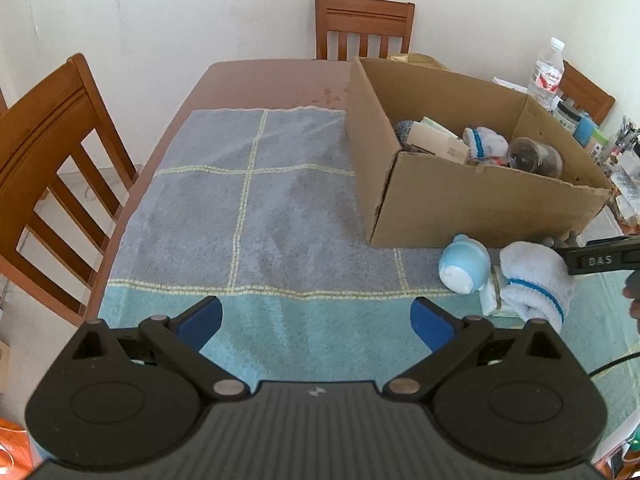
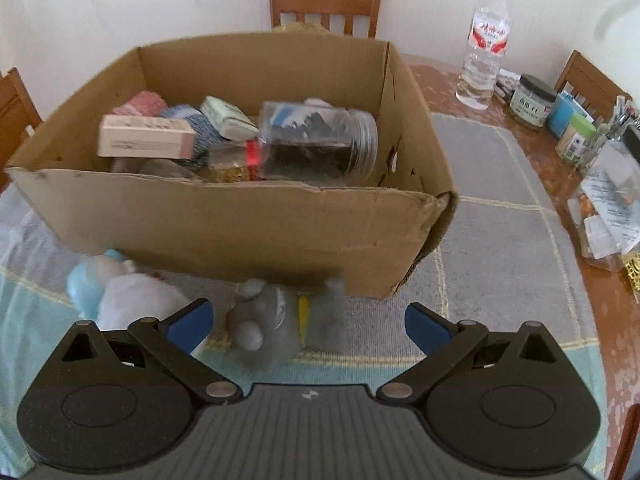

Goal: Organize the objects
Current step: 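Move the left tool to the white knit hat while the right tool approaches the grey toy dog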

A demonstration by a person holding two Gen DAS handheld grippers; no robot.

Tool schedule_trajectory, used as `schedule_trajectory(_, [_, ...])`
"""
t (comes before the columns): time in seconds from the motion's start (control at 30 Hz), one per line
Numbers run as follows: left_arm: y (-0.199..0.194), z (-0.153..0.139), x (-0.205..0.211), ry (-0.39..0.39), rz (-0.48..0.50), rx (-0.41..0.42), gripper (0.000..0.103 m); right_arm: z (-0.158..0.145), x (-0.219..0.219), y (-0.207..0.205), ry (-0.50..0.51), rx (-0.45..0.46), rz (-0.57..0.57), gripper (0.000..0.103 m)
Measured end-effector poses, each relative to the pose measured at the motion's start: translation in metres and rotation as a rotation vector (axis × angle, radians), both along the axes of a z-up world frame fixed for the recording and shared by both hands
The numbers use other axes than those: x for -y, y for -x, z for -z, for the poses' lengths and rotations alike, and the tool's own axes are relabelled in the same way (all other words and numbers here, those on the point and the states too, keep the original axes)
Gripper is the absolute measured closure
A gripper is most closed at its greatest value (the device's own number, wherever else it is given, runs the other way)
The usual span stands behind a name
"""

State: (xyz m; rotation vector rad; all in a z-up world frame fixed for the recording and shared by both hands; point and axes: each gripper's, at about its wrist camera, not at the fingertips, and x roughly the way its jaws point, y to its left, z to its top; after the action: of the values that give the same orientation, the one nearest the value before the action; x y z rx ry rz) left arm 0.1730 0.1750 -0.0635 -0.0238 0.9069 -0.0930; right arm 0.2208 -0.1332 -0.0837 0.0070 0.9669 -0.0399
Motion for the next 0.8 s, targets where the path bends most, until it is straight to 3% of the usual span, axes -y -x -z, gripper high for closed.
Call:
schedule_trajectory(0.33, [0.006,0.002,-0.001,0.001,-0.026,-0.009,0.003,0.023,0.018,-0.013,-0.089,-0.067,-0.035,0.0])
schedule_trajectory(0.57, [0.011,-0.001,0.018,0.003,-0.02,0.005,0.003,0.018,0.033,0.001,-0.039,-0.063,-0.084,0.0])
schedule_trajectory(0.8, [0.019,-0.005,0.058,-0.013,0.069,0.026,0.003,0.019,0.039,0.009,-0.013,-0.048,-0.181,0.0])
